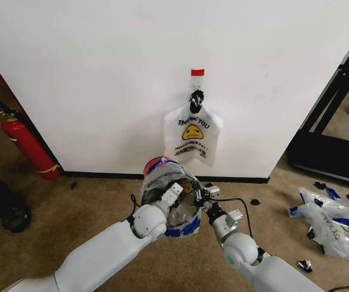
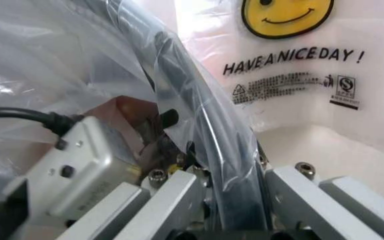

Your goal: Pick up the garbage bag from the wall and place it over the trash bin.

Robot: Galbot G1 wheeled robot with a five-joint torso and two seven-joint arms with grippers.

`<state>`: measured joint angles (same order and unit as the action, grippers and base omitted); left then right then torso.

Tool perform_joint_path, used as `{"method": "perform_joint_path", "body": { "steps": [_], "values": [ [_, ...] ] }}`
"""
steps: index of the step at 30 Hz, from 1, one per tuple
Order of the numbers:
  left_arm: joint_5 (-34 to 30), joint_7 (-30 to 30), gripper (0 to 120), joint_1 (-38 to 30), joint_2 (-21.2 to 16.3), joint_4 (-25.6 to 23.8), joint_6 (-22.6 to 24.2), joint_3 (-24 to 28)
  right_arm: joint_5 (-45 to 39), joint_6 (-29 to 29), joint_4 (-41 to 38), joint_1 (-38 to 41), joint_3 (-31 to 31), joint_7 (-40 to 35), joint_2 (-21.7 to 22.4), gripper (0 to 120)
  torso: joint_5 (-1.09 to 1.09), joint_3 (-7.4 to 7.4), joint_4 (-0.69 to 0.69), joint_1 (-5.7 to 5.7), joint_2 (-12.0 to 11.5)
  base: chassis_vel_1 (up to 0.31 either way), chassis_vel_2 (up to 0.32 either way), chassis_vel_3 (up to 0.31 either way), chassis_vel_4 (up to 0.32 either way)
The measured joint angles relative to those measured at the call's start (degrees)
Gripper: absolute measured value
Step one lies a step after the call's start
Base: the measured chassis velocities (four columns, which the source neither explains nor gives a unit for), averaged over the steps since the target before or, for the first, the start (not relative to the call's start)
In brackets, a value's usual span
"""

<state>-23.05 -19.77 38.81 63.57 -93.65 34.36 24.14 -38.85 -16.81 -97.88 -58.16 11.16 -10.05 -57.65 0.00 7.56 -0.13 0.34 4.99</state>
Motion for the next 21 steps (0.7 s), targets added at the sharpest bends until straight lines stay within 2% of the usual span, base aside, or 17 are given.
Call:
{"method": "perform_joint_path", "body": {
  "steps": [3, 13, 21],
  "values": [
    [0.6, 0.0, 0, 0.2, 0.7, 0.3, -0.3, 0.0, -1.4, 0.0, -0.4, -0.1, 0.0, 0.2, 0.0, 0, 0.00, 0.00, 0.00, 0.00, 0.0, 0.000, 0.000, 0.000, 0.000],
    [0.8, 1.4, 0, 1.4, 0.9, -1.2, -1.8, -0.3, -14.6, 0.2, -3.4, -0.5, -0.8, 0.6, 0.2, 0, -0.01, 0.00, 0.00, 0.00, 0.0, 0.000, 0.000, 0.000, 0.000],
    [2.1, 2.3, 0, 2.0, -1.7, -4.7, -2.1, -0.8, -15.4, 0.5, -2.9, -0.5, -1.2, 0.3, 0.1, 0, -0.01, 0.00, 0.00, 0.00, 0.0, 0.000, 0.000, 0.000, 0.000]
  ]
}}
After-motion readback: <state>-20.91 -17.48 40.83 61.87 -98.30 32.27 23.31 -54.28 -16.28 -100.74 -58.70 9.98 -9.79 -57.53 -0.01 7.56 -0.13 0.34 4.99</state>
